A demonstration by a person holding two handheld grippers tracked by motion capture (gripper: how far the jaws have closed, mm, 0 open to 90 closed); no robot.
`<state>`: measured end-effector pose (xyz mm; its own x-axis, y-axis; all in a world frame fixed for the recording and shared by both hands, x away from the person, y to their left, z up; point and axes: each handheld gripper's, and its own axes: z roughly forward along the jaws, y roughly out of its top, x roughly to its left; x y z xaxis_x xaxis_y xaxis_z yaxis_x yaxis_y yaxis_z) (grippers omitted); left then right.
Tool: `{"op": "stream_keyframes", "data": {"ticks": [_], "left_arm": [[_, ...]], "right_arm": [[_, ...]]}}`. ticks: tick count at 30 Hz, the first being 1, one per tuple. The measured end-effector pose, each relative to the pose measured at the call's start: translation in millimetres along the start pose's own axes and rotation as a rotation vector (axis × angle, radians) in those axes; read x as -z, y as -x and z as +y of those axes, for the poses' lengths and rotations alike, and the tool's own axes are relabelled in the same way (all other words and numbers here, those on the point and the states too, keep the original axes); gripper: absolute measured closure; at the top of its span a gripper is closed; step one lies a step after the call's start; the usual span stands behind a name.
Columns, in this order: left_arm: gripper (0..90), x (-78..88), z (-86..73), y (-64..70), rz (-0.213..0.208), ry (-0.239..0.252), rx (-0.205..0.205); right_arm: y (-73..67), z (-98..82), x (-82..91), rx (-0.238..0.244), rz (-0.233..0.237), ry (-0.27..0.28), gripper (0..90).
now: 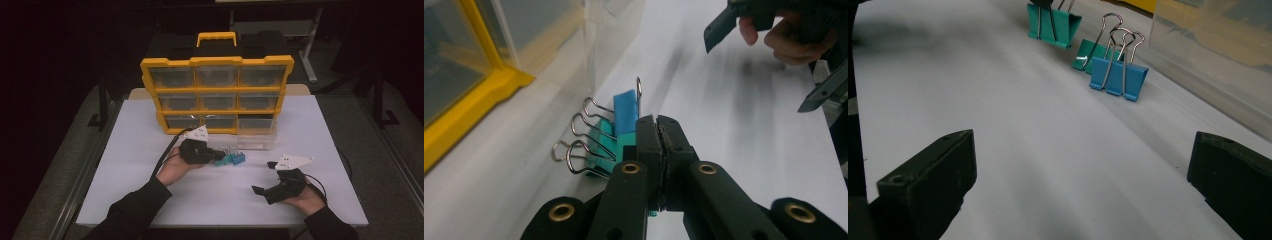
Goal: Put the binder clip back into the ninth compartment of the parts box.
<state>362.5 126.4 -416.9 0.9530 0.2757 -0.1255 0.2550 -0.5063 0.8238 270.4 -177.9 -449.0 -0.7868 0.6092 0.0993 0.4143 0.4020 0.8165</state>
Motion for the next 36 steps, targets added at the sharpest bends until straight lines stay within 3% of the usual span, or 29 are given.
{"op": "stream_keyframes", "data": {"ticks": [14,36], "left_arm": [[89.7,12.0,22.7,-5.1,-0.042,0.031,-0.008],[90.0,7.5,80.3,-10.9,-0.046,0.039,-0.091]], "right_arm": [[0.5,-0.2,0.6,-0.007,-0.002,0.000,0.0],[0.8,-0.2,1.5,-0.007,0.001,0.009,0.0]]}}
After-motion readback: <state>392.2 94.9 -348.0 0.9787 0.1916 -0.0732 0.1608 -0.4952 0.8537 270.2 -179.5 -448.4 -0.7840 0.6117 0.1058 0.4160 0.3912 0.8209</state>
